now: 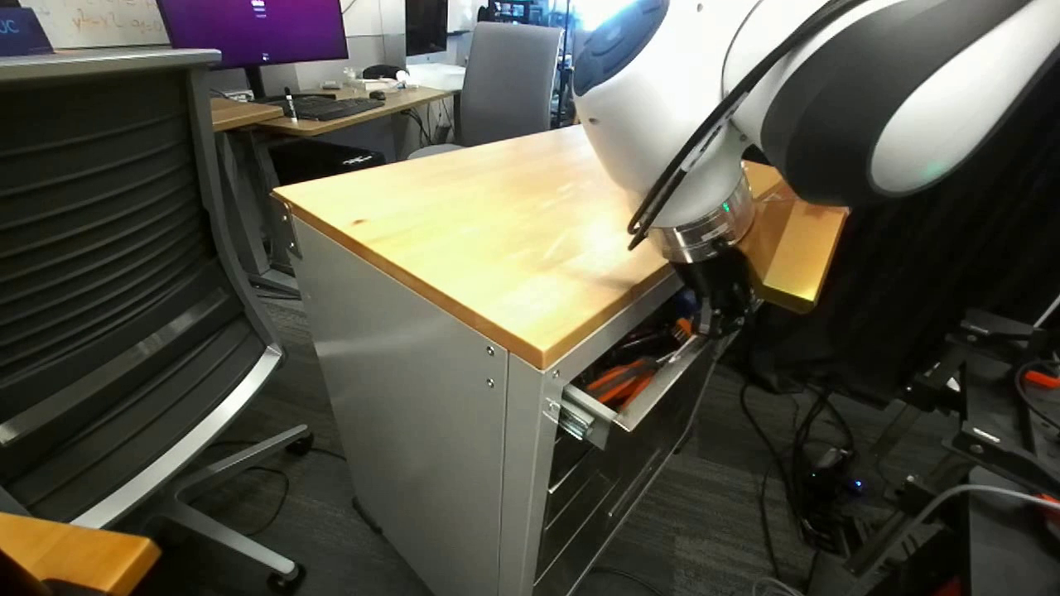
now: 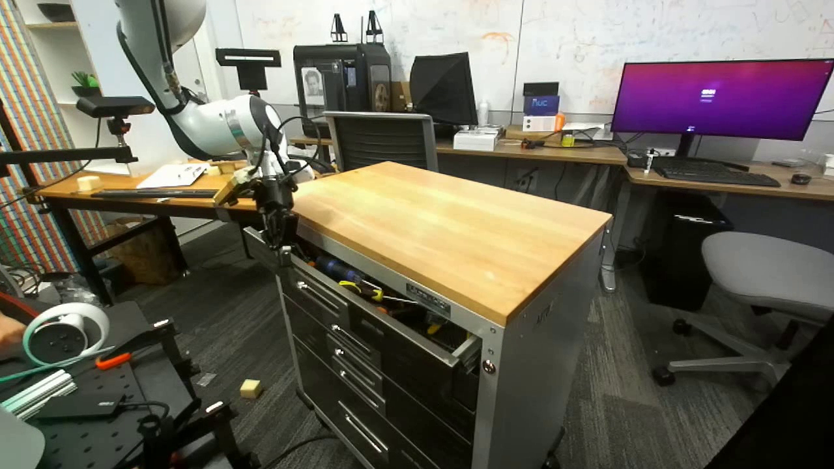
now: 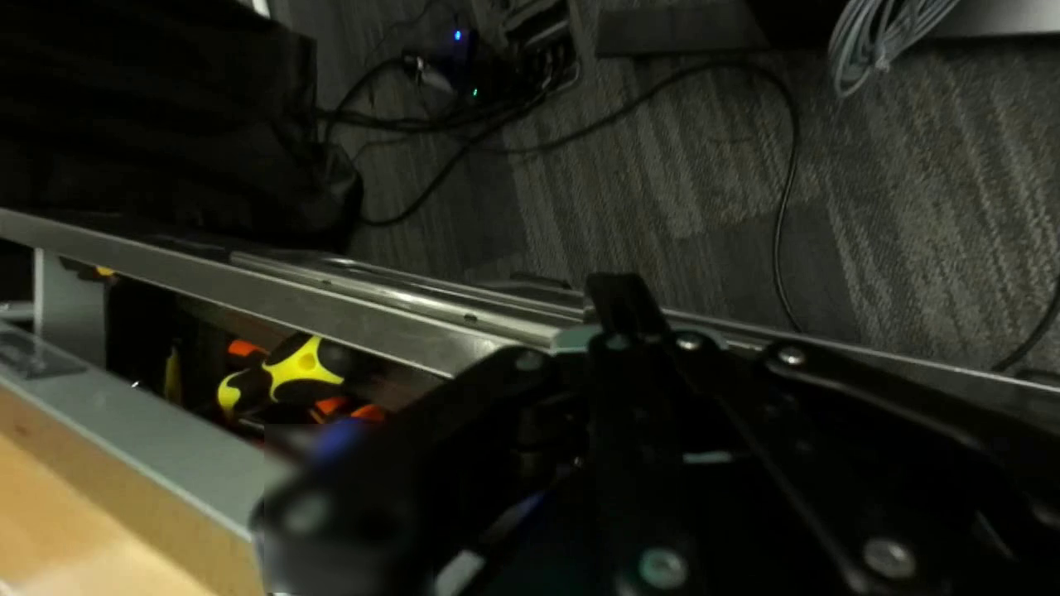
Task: Put the screwdriver in the open drawer then close the drawer
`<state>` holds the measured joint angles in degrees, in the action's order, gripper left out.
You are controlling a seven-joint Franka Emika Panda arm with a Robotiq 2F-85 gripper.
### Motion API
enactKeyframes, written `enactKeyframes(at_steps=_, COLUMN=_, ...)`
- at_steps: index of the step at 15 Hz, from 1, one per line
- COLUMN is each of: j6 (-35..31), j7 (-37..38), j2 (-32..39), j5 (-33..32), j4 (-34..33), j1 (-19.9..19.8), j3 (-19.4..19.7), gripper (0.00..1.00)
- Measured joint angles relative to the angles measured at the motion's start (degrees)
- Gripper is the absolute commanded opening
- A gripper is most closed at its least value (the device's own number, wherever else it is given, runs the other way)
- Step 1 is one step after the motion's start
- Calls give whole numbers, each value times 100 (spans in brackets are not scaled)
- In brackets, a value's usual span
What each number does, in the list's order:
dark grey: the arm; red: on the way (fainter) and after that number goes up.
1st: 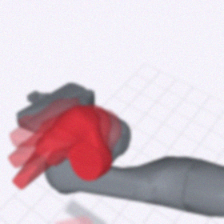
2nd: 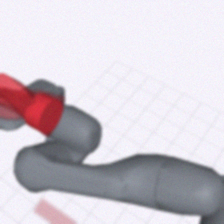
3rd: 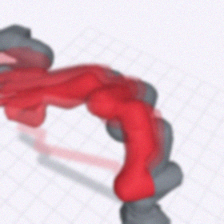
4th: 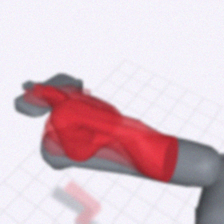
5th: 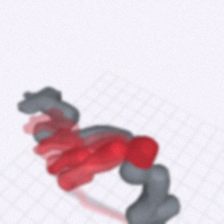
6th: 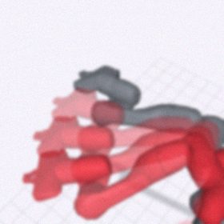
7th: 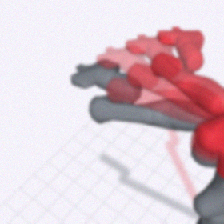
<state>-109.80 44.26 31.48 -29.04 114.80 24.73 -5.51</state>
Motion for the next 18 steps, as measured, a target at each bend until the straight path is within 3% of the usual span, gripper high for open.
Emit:
enactKeyframes(at_steps=8, j6=-1133, j7=980, j2=46, j5=-1428, j4=41, j1=249, j3=-7, gripper=0)
enactKeyframes(at_steps=9, j6=-1228, j7=1225, j2=32, j5=-1586, j4=95, j1=293, j3=-9, gripper=26)
enactKeyframes(at_steps=10, j6=-1284, j7=1432, j2=20, j5=-1759, j4=149, j1=328, j3=-8, gripper=27)
enactKeyframes(at_steps=14, j6=-1437, j7=1590, j2=-332, j5=-1922, j4=432, j1=251, j3=-110, gripper=55)
enactKeyframes(at_steps=18, j6=-1273, j7=1238, j2=-1289, j5=-1632, j4=729, j1=11, j3=-374, gripper=85)
